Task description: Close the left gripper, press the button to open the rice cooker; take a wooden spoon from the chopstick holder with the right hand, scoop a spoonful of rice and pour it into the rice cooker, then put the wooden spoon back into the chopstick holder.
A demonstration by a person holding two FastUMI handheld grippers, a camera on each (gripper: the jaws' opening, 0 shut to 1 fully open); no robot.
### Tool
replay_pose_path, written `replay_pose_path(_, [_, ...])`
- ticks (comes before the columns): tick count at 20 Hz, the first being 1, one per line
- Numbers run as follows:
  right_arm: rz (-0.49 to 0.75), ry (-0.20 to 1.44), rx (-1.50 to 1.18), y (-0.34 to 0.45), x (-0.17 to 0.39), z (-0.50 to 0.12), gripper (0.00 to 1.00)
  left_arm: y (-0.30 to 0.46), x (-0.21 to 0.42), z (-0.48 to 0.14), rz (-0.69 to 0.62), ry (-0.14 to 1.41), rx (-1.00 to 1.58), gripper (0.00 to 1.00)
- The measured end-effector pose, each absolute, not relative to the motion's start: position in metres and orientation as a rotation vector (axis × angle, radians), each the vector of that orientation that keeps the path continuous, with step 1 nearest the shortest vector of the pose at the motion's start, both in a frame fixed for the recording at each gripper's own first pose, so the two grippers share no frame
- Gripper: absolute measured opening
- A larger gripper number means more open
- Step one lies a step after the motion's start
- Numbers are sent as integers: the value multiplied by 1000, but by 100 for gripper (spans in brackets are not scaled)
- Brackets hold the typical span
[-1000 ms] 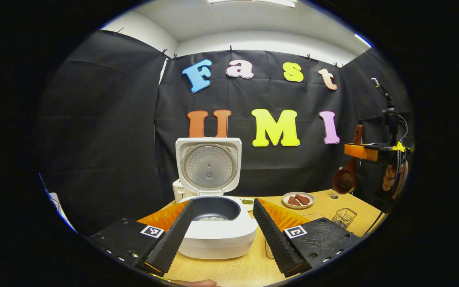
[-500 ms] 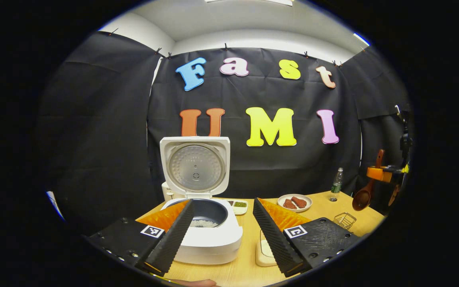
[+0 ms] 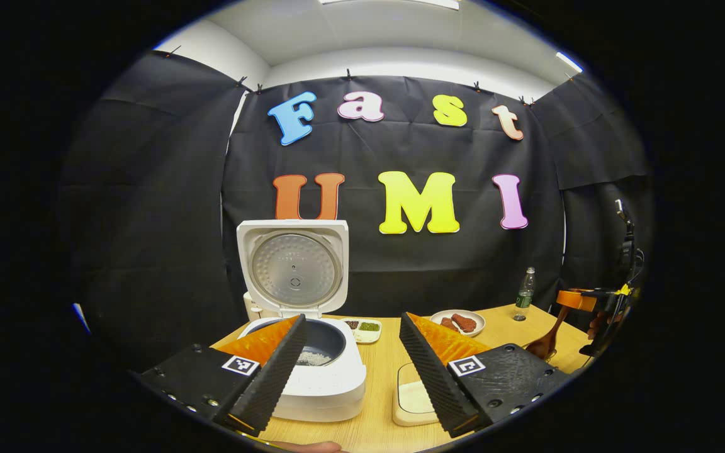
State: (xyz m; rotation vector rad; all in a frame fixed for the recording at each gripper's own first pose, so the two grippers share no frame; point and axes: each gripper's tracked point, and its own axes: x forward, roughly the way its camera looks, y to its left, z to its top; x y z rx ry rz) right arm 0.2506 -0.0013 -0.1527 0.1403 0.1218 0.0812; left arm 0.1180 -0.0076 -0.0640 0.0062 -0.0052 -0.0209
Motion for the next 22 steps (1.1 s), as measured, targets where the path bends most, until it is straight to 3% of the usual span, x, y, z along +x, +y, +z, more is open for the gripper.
replay_pose_path(1, [68,103,134,-6,245,-144,58,-8,118,-64,-21,-5,7,94])
replay_pose_path(5, [30,58,78,-10,224,-127,83,-1,121,-60,-16,-8,4,94])
replay_pose_path(6, [23,47,64,-9,215,-121,94,2,122,-58,-14,-7,1,94])
replay_pose_path(13, [-9,4,-31,0,160,-98,95,24,140,-41,-27,6,-49,94])
replay_pose_path(14, [-3,20,-36,3,154,-102,91,27,142,-40,-34,24,-61,94])
replay_pose_path(15, [2,28,-46,5,148,-103,95,33,145,-35,-29,28,-62,94])
replay_pose_path(16, [-1,22,-50,3,144,-100,91,38,150,-29,-24,21,-58,94])
replay_pose_path(17, [-11,12,-52,1,141,-97,95,41,155,-21,-29,17,-58,94])
replay_pose_path(19, [-23,0,-54,-3,136,-97,92,45,167,-7,-51,17,-69,94])
replay_pose_path(21, [-17,4,-62,-1,134,-102,95,54,181,6,-56,22,-76,94])
replay_pose_path(22, [-15,6,-64,0,134,-105,92,62,191,13,-49,17,-78,94])
